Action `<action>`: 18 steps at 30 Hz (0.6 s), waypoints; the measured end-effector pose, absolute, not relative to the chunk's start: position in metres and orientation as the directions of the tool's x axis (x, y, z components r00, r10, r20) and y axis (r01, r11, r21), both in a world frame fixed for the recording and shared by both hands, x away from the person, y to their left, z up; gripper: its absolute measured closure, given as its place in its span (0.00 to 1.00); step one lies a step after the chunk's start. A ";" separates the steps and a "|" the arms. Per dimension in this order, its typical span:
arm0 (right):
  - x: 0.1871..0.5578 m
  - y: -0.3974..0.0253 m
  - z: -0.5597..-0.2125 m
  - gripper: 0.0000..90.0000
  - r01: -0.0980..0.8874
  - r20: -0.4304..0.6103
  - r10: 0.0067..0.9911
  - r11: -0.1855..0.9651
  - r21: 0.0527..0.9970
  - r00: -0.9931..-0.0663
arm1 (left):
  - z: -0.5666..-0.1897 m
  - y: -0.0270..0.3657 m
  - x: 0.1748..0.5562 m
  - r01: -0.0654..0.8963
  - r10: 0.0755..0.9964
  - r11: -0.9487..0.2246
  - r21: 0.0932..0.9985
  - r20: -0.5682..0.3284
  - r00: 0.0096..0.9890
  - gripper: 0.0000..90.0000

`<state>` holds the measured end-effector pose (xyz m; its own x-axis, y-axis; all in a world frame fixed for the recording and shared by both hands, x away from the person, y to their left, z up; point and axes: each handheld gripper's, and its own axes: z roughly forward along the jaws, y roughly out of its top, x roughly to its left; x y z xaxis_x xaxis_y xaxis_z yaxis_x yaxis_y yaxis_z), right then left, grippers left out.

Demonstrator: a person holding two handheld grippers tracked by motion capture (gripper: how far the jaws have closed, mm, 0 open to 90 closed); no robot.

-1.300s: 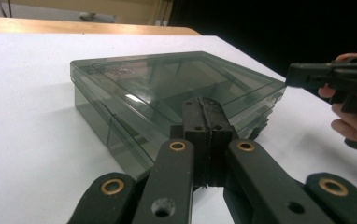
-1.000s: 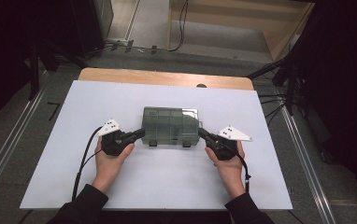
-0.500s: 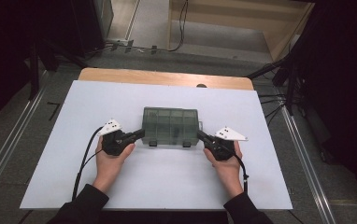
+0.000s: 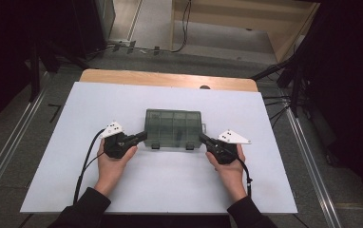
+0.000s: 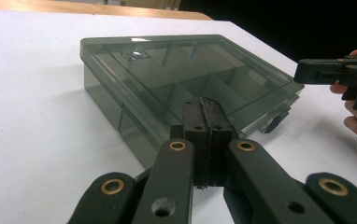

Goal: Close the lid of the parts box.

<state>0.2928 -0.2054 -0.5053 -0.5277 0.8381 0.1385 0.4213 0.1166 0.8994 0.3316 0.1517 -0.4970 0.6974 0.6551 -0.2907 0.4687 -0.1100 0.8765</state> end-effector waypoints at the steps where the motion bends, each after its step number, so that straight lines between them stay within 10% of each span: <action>1: 0.293 -0.205 -0.505 0.97 0.422 0.138 0.838 0.117 0.899 -0.528 | -0.497 0.152 0.332 0.469 0.655 -0.112 0.876 -0.291 0.698 1.00; 18: 0.292 -0.202 -0.512 0.97 0.430 0.154 0.836 0.106 0.897 -0.526 | -0.500 0.149 0.331 0.477 0.663 -0.124 0.870 -0.285 0.692 1.00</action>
<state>0.2924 -0.2022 -0.5119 -0.5262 0.8363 0.1540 0.4302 0.1056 0.8965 0.3307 0.1486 -0.5004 0.6920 0.6633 -0.2849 0.4774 -0.1244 0.8698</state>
